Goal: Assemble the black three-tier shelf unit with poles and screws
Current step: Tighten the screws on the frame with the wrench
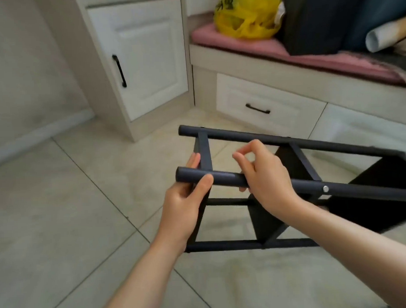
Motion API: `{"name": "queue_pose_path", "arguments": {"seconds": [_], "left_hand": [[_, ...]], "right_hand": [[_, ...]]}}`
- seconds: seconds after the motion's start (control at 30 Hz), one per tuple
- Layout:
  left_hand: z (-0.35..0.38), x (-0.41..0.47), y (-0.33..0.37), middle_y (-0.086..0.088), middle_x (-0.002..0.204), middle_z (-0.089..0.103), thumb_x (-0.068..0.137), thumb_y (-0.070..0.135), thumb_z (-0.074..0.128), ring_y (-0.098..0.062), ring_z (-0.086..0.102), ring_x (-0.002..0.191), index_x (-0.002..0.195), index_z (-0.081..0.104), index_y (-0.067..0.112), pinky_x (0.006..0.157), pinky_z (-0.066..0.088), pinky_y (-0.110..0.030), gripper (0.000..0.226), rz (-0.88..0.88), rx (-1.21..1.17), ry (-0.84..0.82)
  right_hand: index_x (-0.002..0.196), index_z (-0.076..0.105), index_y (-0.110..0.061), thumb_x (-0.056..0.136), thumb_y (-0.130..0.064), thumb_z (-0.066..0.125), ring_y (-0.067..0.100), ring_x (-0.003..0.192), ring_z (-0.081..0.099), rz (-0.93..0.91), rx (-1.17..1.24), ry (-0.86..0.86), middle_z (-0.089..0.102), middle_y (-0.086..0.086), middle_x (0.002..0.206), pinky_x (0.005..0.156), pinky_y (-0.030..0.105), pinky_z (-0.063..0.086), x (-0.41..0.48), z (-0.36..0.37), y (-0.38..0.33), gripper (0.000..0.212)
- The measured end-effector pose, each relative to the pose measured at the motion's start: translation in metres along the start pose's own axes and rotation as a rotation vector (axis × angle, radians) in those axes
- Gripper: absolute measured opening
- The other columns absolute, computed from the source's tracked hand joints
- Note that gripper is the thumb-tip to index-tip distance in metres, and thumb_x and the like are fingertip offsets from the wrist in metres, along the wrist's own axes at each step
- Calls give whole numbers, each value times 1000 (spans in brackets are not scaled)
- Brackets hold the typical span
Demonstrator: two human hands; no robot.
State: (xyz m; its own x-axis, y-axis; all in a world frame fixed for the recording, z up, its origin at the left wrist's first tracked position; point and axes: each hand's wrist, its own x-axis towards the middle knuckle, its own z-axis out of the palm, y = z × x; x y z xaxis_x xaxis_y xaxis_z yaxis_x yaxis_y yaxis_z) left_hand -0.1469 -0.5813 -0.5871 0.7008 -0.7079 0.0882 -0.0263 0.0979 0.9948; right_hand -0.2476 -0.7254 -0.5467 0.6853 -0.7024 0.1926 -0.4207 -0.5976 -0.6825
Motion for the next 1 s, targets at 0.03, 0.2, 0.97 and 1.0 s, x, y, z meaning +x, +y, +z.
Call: {"name": "queue_pose_path", "arguments": {"seconds": [0.03,0.2,0.97,1.0], "left_hand": [[-2,-8,-13,35,144,49,82,63,70,14,46,130,124,56,61,98,40,-8,44,-26,-11,4],[-17,-39,-54,28,135,61,72,64,77,9,56,123,125,59,64,88,41,0,56,-125,-62,16],[-73,-57,-55,21,111,74,57,31,85,2,69,107,117,72,32,85,51,-8,62,-190,168,-16],[-74,-56,-51,24,111,73,59,38,86,5,67,108,120,71,33,86,49,-6,63,-201,246,-31]], "right_hand": [[102,42,-38,99,-46,47,3,56,65,11,-20,-30,65,-5,61,66,37,59,-8,7,7,10],[101,40,-42,91,-57,35,7,61,65,22,-67,-82,65,-9,63,70,39,58,-41,34,20,19],[92,45,-35,96,-46,33,10,72,64,86,85,-320,68,-8,75,74,45,56,-62,62,13,17],[92,47,-31,97,-45,32,12,71,63,95,96,-322,68,-6,75,73,48,55,-60,61,13,21]]}}
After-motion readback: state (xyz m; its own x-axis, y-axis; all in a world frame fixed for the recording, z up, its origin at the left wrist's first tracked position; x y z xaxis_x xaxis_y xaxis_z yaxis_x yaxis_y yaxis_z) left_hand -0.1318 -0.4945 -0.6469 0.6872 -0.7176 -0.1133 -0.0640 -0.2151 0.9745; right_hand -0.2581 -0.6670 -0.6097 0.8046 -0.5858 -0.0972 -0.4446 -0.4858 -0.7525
